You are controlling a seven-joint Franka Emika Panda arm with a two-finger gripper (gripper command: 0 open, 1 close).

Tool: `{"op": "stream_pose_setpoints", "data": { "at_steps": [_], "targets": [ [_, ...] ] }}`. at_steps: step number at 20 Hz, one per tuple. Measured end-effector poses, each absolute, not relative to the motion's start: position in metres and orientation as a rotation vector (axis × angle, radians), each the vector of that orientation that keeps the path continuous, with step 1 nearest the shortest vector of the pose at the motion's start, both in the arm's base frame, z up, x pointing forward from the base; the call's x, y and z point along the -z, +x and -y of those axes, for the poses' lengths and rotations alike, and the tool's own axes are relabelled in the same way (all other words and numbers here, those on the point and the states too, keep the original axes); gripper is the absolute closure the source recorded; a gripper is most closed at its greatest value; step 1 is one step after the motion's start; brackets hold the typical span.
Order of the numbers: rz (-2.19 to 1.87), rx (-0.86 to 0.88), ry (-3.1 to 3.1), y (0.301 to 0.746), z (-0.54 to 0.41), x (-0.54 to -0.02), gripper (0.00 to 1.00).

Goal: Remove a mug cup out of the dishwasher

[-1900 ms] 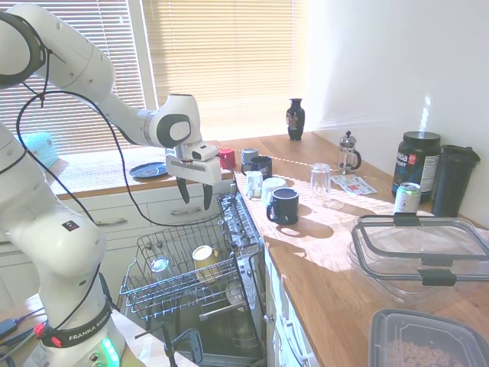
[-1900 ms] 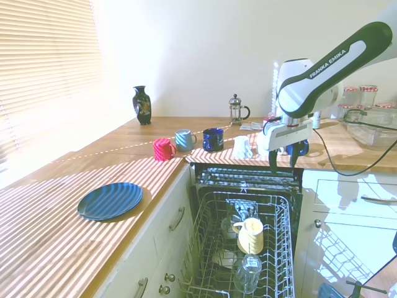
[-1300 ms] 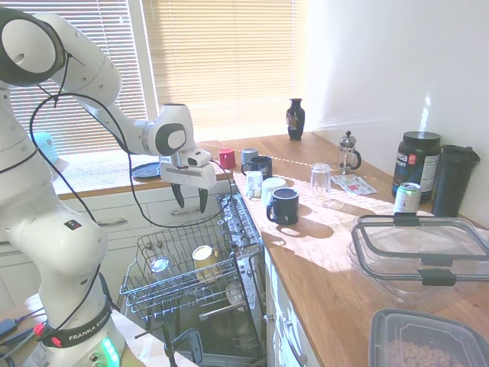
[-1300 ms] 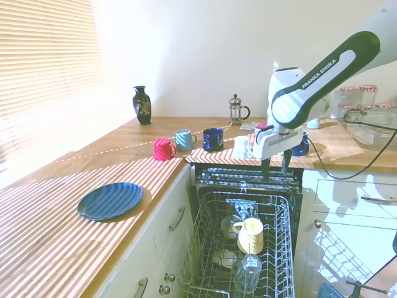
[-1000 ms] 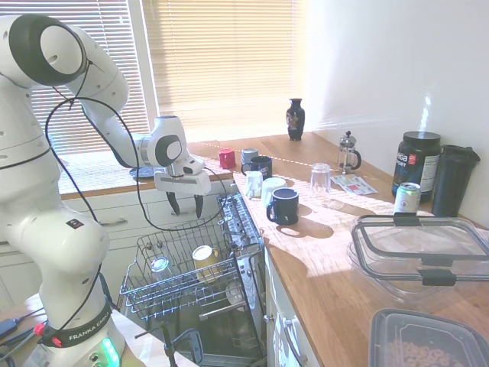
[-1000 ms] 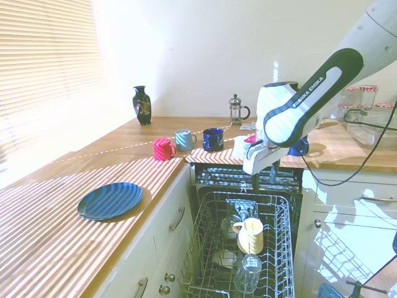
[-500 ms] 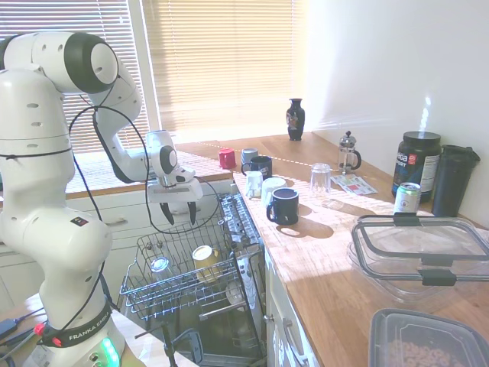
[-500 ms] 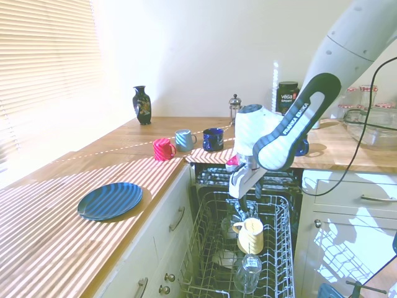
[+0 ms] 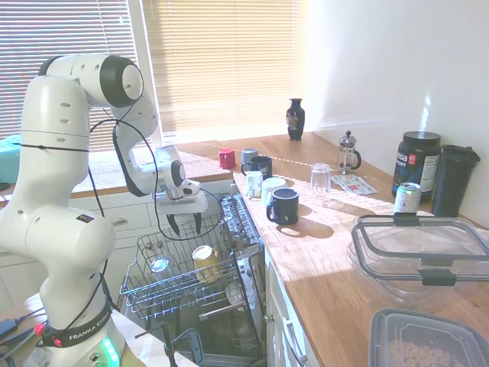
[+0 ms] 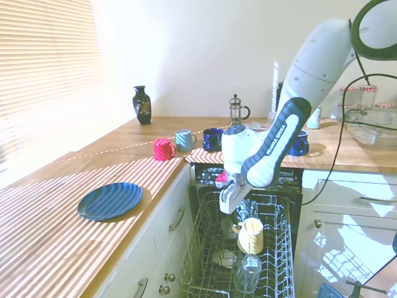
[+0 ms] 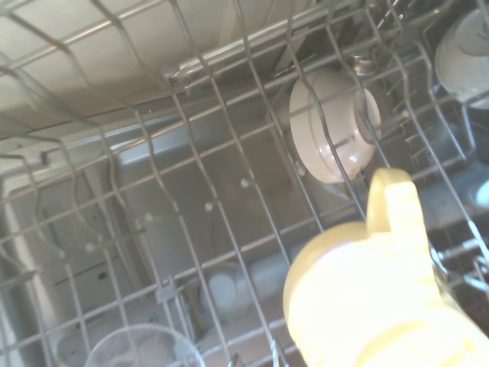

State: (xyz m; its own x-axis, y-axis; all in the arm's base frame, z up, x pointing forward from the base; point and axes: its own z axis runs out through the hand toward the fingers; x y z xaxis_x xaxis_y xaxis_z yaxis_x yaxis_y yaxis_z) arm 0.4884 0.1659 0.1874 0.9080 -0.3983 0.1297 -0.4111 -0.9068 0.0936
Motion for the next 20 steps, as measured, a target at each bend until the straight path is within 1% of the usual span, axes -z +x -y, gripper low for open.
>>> {"op": "stream_pose_setpoints", "data": {
  "at_steps": [14, 17, 20],
  "targets": [
    [0.56, -0.146, 2.927, 0.533, -0.156, -0.129, 0.0],
    [0.557, -0.125, 2.913, 0.535, -0.155, -0.112, 0.0],
    [0.557, -0.133, 2.909, 0.538, -0.153, -0.112, 0.0]
  ]
}}
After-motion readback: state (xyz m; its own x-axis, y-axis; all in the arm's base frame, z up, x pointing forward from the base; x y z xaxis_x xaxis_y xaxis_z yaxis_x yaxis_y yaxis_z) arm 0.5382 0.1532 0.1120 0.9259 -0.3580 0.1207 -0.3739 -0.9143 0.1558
